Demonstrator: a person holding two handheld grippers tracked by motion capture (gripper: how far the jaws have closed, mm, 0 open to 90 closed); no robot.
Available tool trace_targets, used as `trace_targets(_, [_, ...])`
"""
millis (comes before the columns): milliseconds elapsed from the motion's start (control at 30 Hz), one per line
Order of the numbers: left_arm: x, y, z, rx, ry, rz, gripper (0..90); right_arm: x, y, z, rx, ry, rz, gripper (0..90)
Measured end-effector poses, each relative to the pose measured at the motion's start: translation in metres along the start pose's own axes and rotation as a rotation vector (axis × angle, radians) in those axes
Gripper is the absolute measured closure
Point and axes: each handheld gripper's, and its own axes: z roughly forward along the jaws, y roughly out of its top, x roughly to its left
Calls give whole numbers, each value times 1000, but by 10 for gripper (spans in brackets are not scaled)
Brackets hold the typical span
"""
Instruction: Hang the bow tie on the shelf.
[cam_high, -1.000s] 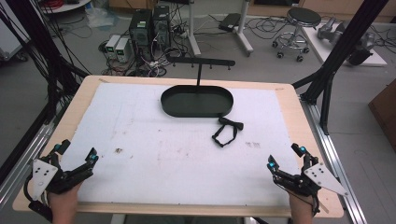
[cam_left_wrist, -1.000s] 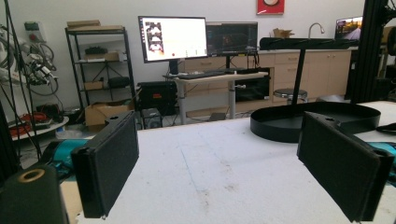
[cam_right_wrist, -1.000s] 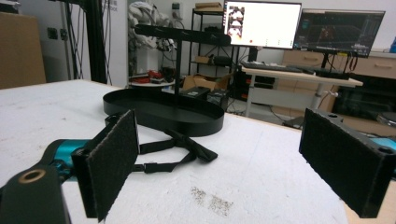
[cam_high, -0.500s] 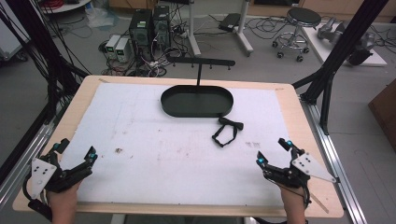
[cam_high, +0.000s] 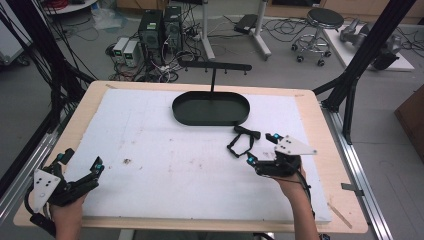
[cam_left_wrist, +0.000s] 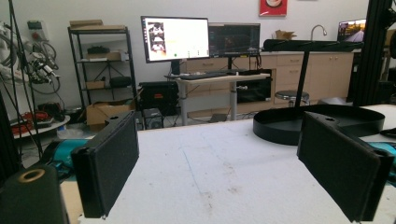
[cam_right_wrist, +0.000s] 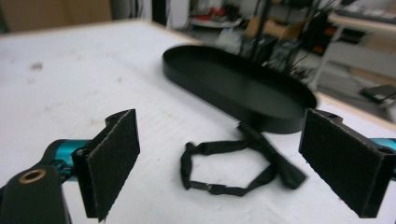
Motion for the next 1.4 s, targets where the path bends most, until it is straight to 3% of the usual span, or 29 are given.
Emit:
trace_targets(100, [0,0,1,5,3,-1,133,1,-1,10,34,24,-13,155])
trace_targets(200, [0,-1,1,10,2,-1,133,4,-4,30,111,64,-11,156])
trace_targets(433, [-1,-1,1,10,-1,5,133,9,-7,53,207,87,-22,212])
trace_targets(500, [-1,-1,1,8,0,0,134,9,-10,63,259,94,-21,232])
trace_targets(667, [1,-2,0,9,7,-5,134,7,-14,76,321,89,-4,250])
trace_targets(867, [3,-2,-1,7,11,-12,134,7,-21,88,404,79,-1,404])
trace_targets(1067, [2,-1,-1,0,11,-9,135,5,-23,89,432,98,48,516])
trace_targets(1133, [1,-1,-1,-1,10,-7,135,5,-22,89,435,111,65,606])
trace_targets(1400, [0,-1,-1,-3,6,-2,136,6,-22,88,431,143,62,806])
